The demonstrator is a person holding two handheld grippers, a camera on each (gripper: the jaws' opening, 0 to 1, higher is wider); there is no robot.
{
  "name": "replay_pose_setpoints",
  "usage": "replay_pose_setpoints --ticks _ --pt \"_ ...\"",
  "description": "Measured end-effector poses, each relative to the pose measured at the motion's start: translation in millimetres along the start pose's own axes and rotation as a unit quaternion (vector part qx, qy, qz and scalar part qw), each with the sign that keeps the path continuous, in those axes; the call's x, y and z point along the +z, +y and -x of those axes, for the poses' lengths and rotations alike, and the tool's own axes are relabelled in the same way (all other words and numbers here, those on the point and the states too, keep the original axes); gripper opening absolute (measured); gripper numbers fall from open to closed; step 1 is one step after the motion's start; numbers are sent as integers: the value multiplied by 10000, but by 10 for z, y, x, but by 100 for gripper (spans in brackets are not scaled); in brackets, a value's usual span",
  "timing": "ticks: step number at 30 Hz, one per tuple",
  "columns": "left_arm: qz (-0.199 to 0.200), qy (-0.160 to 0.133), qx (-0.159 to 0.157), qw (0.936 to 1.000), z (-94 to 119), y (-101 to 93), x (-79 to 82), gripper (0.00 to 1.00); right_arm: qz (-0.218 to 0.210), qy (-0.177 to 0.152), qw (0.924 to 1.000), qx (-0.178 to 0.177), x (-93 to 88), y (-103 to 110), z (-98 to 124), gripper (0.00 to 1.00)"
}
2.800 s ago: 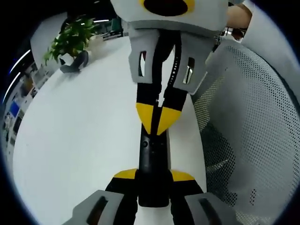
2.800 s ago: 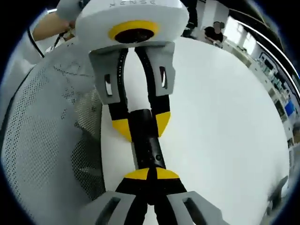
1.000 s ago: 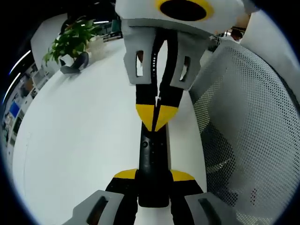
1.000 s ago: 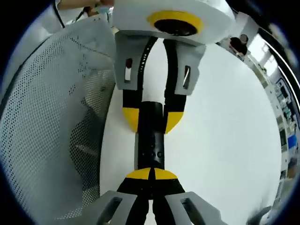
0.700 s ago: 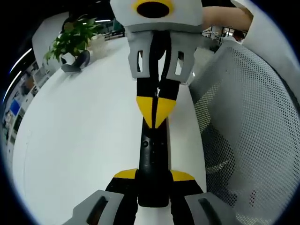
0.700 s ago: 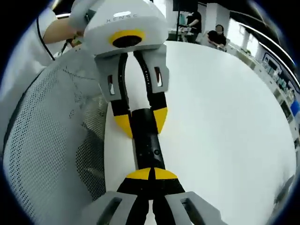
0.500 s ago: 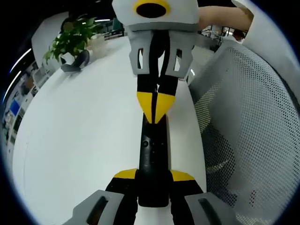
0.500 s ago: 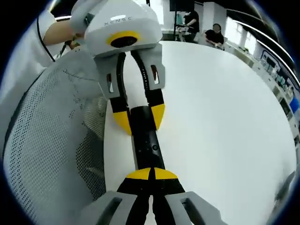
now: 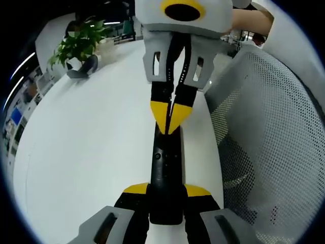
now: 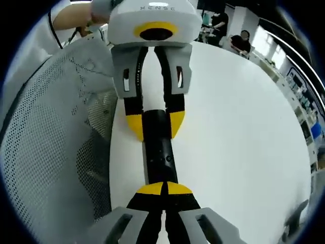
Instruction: Press the specified remote control buttons in sequence, fully releasing each button before pressing the next.
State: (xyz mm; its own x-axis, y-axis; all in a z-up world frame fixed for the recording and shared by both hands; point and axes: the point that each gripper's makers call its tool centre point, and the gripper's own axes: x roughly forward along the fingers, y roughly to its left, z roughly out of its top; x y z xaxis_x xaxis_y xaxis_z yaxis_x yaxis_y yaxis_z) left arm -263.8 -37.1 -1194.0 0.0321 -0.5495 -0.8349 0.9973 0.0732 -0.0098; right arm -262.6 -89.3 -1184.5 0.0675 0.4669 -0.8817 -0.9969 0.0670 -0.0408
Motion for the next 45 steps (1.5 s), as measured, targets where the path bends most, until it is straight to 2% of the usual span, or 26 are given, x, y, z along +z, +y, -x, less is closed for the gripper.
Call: replay_pose_setpoints --ticks 3,5,11,15,23,27,31,33,35,39,42,45 --pt "-7 14 -1 10000 -5 3 -2 24 -135 -248 9996 -18 3 -4 9 0" --pt "-5 24 3 10000 -6 3 -3 24 -477 -468 9977 -60 14 -4 12 0" --pt "17 5 13 10000 -4 -1 1 24 -372 -995 9939 -309 6 5 29 0" --pt "25 -18 15 10000 -7 0 1 24 -387 -1162 9918 -352 14 6 37 0" --pt "26 -29 15 10000 -12 1 -1 24 -57 -1051 9941 -268 89 2 0 0" --pt "32 -37 17 10000 -11 2 -3 24 460 -663 9966 -156 98 18 -25 0" --pt "42 -46 22 10000 -12 4 -6 24 687 -301 9972 -8 105 20 -46 0" --pt "42 -36 24 10000 -12 4 -7 24 647 -156 9978 61 116 9 -58 0" --pt "34 -13 19 10000 -12 4 -8 24 78 -15 9999 88 102 4 -62 0" --pt "39 46 31 10000 -11 0 -6 24 57 178 9998 -116 111 3 -68 0" --pt "53 43 38 10000 -10 0 -7 24 186 5 9995 -247 95 7 -59 0" --pt "83 56 53 9999 -9 -3 -7 24 -236 -489 9978 -389 119 -12 -47 0"
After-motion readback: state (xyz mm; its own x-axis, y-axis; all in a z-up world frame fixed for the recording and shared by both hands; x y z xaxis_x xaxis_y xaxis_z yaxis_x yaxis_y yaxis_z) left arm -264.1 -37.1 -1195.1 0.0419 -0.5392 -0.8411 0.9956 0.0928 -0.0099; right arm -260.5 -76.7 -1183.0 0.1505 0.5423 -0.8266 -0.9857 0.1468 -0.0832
